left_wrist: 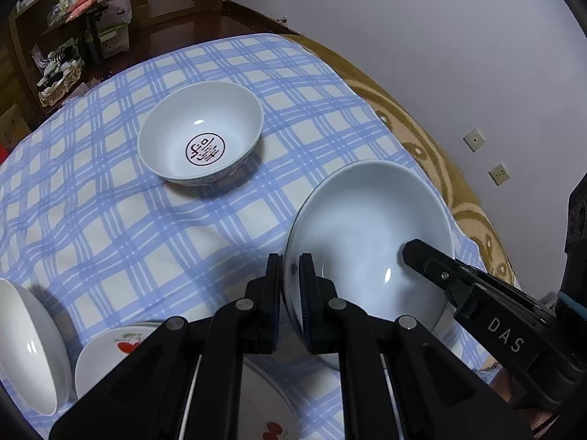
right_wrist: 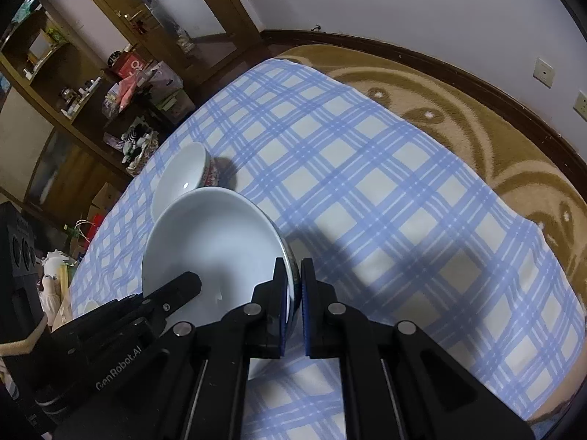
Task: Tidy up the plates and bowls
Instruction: 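Lift the second white bowl with both tools and carry it toward the first bowl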
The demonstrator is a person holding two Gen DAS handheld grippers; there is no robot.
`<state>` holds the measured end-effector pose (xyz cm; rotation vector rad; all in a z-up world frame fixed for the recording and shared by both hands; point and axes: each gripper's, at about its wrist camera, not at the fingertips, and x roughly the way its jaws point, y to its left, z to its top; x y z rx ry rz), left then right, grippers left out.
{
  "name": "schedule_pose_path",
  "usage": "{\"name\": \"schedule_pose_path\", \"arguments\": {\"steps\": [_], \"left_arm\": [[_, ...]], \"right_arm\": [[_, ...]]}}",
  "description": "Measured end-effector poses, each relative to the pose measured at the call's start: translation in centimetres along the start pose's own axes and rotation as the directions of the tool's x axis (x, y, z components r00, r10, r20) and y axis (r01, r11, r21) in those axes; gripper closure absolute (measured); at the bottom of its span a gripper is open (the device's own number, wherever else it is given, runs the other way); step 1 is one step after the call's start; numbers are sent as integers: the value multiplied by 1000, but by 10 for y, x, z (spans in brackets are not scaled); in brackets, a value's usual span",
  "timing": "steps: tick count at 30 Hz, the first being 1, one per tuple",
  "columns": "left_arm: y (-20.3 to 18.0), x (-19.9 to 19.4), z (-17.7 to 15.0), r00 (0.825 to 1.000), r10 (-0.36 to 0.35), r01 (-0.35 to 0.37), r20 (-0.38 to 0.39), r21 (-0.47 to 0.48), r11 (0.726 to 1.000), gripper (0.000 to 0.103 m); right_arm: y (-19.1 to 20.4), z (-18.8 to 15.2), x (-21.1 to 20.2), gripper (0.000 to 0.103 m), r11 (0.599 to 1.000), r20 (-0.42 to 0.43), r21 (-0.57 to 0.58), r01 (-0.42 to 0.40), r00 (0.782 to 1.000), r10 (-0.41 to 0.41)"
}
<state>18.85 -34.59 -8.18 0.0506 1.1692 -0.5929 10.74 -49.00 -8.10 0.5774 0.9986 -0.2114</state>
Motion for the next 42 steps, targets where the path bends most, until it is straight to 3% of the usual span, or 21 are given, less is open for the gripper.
{"name": "schedule_pose_path", "arguments": {"steps": [20,42], "left_arm": [[43,-66,-16,997,52,-51,61,-29,998,93],[146,-136,-55,982,178,-169,59,-133,977,93]], "right_arm": [[64,-21,-26,95,995,40,-85,-57,997,60],[174,-65,-15,94,946,-9,-260,-193,980,197]]}}
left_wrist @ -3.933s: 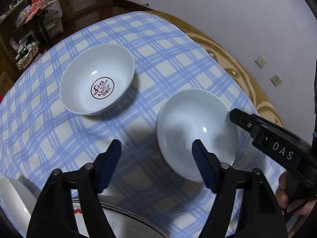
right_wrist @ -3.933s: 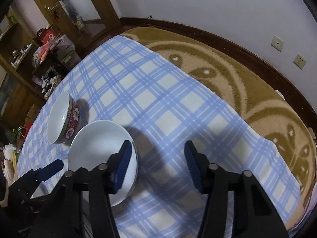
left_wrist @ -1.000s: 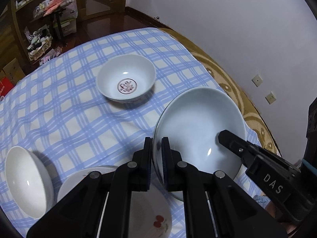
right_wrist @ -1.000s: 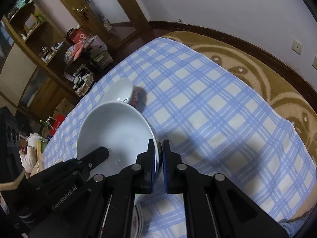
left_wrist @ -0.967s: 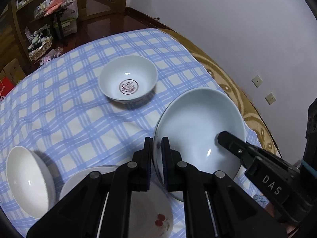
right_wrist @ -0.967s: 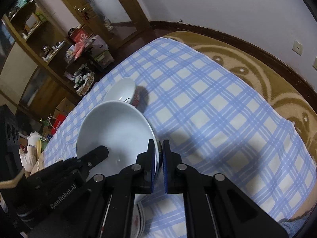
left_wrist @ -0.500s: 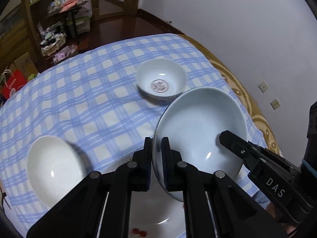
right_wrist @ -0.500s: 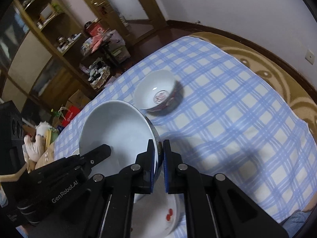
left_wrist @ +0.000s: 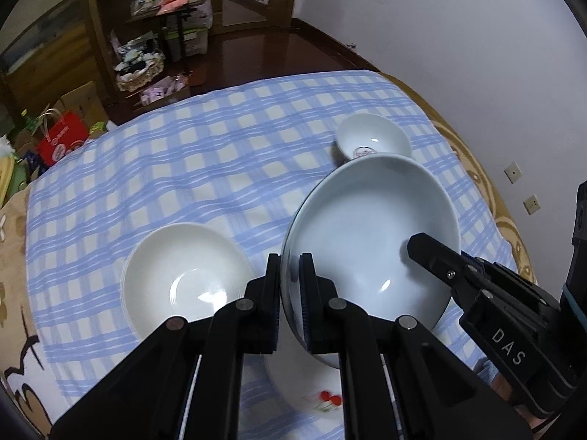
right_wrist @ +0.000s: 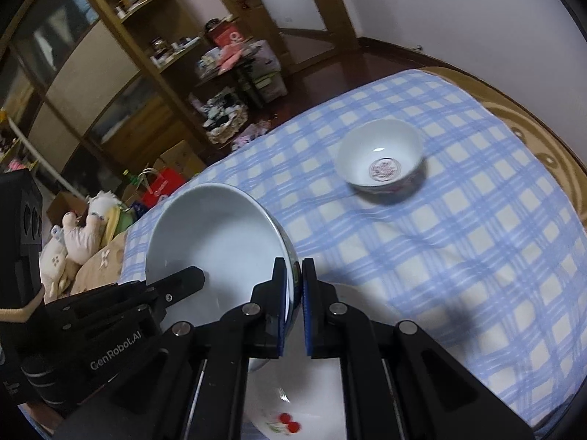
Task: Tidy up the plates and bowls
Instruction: 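Lift the second white bowl with both tools and carry it toward the first bowl, then lower the second white bowl into the first white bowl and open both tools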
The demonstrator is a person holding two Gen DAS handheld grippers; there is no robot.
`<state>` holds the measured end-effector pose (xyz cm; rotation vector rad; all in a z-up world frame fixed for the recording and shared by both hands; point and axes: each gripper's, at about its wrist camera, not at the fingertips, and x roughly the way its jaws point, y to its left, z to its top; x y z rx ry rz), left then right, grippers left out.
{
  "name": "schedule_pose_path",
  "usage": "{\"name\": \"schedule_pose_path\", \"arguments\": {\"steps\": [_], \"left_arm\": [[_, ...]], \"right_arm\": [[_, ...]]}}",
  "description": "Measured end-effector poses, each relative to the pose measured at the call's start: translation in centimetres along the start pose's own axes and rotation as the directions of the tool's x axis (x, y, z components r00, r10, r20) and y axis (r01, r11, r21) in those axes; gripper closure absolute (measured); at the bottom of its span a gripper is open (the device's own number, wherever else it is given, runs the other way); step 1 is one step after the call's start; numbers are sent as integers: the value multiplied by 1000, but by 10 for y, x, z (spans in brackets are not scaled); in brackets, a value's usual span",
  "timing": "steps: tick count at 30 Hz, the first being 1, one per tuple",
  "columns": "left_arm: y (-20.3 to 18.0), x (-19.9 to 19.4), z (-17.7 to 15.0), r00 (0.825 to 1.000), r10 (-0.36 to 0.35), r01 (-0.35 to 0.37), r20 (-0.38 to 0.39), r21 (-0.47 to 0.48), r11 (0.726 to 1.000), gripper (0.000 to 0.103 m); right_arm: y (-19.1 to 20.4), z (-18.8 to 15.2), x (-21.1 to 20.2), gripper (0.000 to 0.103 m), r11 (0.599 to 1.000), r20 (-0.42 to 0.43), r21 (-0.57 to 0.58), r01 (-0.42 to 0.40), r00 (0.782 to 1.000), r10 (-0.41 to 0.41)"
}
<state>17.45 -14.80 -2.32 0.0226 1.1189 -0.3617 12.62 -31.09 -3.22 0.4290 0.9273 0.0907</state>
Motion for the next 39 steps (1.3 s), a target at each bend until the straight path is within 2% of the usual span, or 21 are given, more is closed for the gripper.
{"name": "schedule_pose_path", "arguments": {"steps": [9,23,31,34,39], "left_arm": [[38,-17,-15,999,35,-35,16,-30,999,93],[97,-9,-34,999,35,-34,5,-114,993,93],[123,9,-45,1000,-9,6,-12,-180,984,93],[126,15,-47,1000,5,-7,-15,-166,986,93],[136,26,-49,999,-16,10,-30,-174,985,93]], "right_arm": [[43,-11,11,94,997,-4,-54,-47,999,47],[83,-24,47,95,994,-32,-78,-77,997,74],[99,-32,68,95,986,-43,-156,-58,998,52],[100,-34,77,95,986,-61,-159,-57,997,48],[102,-37,90,95,985,-83,-168,-45,996,31]]}}
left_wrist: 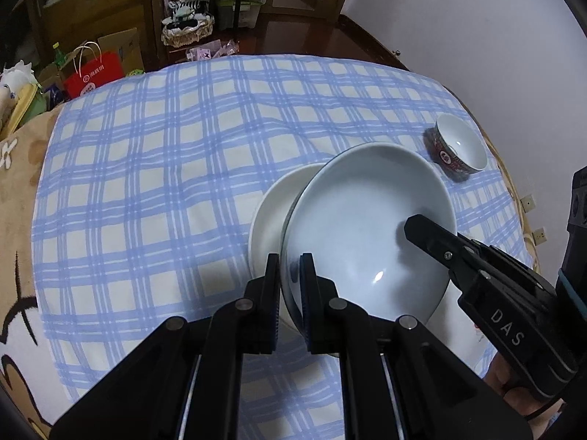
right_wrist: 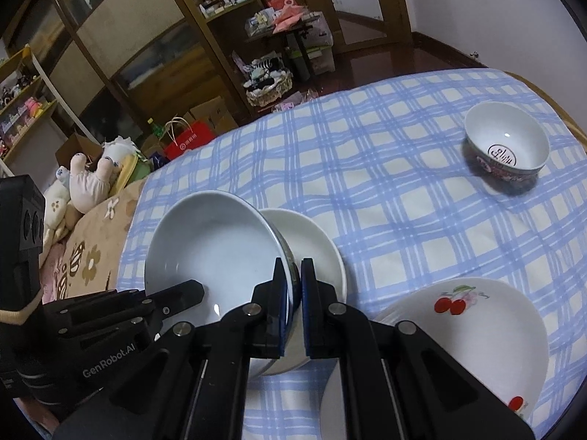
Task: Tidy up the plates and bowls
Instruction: 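Lower the second white bowl into the first white bowl and open both tools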
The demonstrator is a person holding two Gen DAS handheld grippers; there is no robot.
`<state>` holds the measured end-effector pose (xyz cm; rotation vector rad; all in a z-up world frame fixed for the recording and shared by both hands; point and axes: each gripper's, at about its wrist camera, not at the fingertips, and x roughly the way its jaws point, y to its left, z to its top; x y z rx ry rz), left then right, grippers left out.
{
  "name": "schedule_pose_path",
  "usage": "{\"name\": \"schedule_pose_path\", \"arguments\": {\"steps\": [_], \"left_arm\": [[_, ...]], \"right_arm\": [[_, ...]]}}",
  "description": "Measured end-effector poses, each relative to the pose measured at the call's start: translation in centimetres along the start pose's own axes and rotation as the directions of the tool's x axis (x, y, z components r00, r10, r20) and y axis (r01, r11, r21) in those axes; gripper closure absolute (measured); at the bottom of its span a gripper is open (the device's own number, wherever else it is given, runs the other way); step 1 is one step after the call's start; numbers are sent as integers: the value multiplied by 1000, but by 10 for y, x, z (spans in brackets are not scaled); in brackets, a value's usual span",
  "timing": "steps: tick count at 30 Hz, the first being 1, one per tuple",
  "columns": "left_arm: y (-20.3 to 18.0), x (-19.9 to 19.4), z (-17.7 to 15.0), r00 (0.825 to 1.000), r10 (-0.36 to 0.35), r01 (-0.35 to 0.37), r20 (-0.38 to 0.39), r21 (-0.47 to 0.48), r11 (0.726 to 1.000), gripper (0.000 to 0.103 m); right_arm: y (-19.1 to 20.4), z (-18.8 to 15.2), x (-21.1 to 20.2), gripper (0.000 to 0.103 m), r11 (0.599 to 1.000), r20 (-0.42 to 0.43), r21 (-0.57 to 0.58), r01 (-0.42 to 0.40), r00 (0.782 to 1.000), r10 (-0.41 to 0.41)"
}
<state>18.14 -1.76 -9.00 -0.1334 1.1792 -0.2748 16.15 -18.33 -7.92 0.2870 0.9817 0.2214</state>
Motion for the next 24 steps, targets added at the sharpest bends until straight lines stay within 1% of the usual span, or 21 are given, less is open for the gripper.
{"name": "schedule_pose_path", "arguments": {"steps": [5,11,16,18,21,24], "left_arm": [[3,8,0,1000,-2,2,-11,6,1000,93],[7,14,-1,1000,-10,10,-16,0,1000,93],[8,19,-3,999,-23,23,-23,7,1000,93],[7,22,-2,999,-23,23,-24,12,1000,93],[8,24,-2,999,-42,42,-27,5,999,93],[4,26,-1,999,-37,38,-28,26,999,93]], "right_arm": [[4,0,7,95,999,-16,-23,27,999,-28],[5,1,15,95,998,-43,-48,33,998,-35],[10,-3,17,95,994,-52,-85,76,995,-80],[10,-3,18,95,993,-58,-86,85,994,-90],[7,-2,19,95,992,-64,-85,90,993,-96],[5,-1,21,95,992,-77,-80,96,992,-102]]}}
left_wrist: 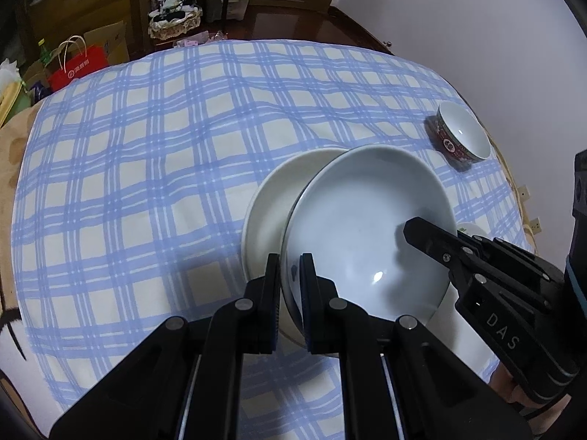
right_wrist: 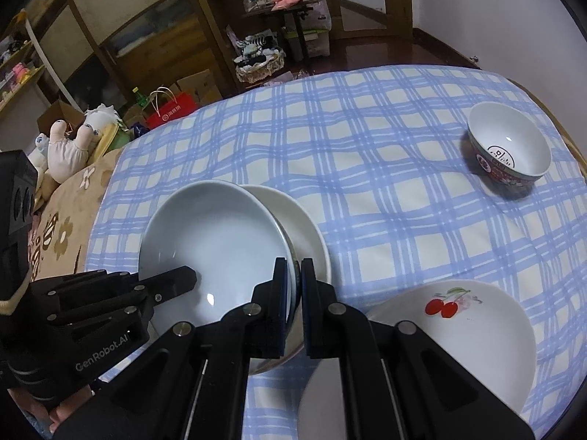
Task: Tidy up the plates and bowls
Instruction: 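Lower the second white bowl into the first white bowl and open both tools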
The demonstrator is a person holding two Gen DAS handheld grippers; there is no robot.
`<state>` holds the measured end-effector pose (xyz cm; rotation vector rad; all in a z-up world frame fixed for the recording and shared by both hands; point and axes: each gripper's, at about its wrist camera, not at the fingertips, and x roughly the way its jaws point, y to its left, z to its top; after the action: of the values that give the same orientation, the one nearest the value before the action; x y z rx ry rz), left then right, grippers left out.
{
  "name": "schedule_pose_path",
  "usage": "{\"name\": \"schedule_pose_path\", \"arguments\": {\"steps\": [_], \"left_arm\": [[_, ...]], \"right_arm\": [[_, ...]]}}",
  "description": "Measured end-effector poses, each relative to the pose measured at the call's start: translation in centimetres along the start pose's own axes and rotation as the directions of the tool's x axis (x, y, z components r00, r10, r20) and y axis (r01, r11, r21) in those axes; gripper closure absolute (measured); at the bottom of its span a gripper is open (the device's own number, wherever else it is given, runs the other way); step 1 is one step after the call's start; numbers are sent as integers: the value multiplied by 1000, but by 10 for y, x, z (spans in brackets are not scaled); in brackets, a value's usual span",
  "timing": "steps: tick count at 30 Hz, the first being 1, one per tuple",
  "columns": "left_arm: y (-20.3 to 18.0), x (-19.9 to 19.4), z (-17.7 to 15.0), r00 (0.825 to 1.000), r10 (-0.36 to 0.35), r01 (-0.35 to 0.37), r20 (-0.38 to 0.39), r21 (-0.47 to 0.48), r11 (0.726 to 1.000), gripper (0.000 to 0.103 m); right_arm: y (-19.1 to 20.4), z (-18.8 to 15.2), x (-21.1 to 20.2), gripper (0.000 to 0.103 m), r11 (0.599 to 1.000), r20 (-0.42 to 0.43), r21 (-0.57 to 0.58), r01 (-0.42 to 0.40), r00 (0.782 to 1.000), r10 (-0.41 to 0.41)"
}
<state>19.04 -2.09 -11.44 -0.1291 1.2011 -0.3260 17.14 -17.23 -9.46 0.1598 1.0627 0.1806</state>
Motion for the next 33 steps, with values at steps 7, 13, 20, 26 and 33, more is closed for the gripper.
{"name": "schedule_pose_path", "arguments": {"steps": [7,13,20,26,33], "left_arm": [[-4,6,1,1000,13,-12,-14,22,1000,92],[0,6,2,1000,-14,15,-25,11,1000,92],[-5,7,1,1000,28,-27,-12,55,998,92],[-7,7,0,999,45,-44,-3,79,996,91],[-8,7,0,999,51,-51,-2,89,995,90]], "right_arm": [[-6,1,7,96,1000,-11,-2,2,1000,-2],[-5,3,10,96,1000,-13,-10,-3,1000,3],[-5,4,11,96,1000,-13,-12,0,1000,0],[-4,4,12,96,1000,-13,-26,7,1000,-7],[-4,5,14,96,999,-13,-40,12,1000,-12]]}}
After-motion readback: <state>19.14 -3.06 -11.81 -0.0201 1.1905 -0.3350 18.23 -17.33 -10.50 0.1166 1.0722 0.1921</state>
